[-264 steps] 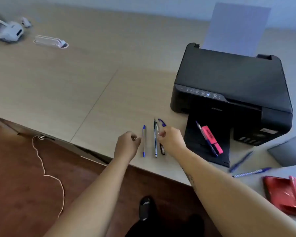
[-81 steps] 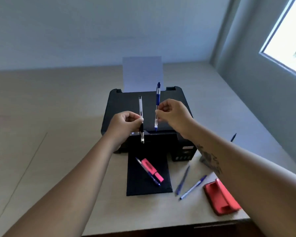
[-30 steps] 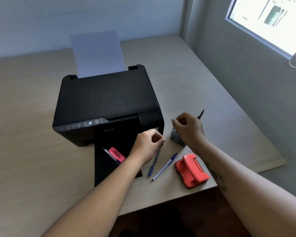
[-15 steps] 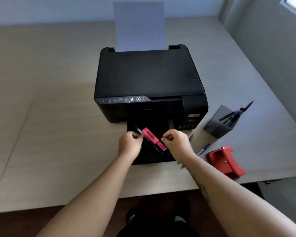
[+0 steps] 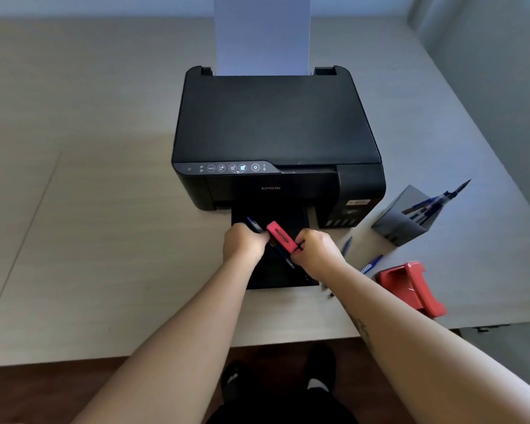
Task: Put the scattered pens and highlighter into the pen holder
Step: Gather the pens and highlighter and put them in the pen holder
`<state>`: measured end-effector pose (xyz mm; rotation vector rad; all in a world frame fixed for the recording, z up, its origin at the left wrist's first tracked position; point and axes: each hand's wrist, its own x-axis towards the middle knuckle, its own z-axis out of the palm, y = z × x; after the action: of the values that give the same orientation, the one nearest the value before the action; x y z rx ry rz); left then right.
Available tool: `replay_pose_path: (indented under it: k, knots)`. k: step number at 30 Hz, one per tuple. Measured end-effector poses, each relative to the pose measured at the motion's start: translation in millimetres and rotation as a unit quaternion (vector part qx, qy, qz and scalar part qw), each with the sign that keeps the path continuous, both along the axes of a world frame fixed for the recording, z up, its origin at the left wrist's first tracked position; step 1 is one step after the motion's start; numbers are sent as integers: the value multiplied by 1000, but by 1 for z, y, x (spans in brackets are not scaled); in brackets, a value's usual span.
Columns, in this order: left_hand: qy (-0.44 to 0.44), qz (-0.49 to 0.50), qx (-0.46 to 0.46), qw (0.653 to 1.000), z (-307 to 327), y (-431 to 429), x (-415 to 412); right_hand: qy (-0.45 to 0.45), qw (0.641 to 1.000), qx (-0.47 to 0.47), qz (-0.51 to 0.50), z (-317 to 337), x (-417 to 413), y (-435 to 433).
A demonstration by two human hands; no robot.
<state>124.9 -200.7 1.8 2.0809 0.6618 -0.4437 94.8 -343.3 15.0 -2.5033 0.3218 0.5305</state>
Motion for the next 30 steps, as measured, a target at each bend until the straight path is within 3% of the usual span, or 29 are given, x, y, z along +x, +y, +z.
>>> replay_pose_path:
  k: [9, 11, 13, 21, 30]
  knots:
    - [15, 38, 16, 999, -5, 6, 17, 53, 998, 17, 7, 10, -3, -5]
    - [-3, -24, 9, 1000, 20, -37, 9, 21, 998, 40, -50, 26, -34, -50]
    - [2, -33, 13, 999, 20, -37, 10, 12, 998, 52, -39, 20, -37, -57]
    - [27, 0, 17, 999, 8, -16, 10, -27, 993, 99, -54, 29, -33, -67]
    - [-25, -141, -73, 987, 46, -51, -11, -121, 965, 125, -197, 50, -49, -117]
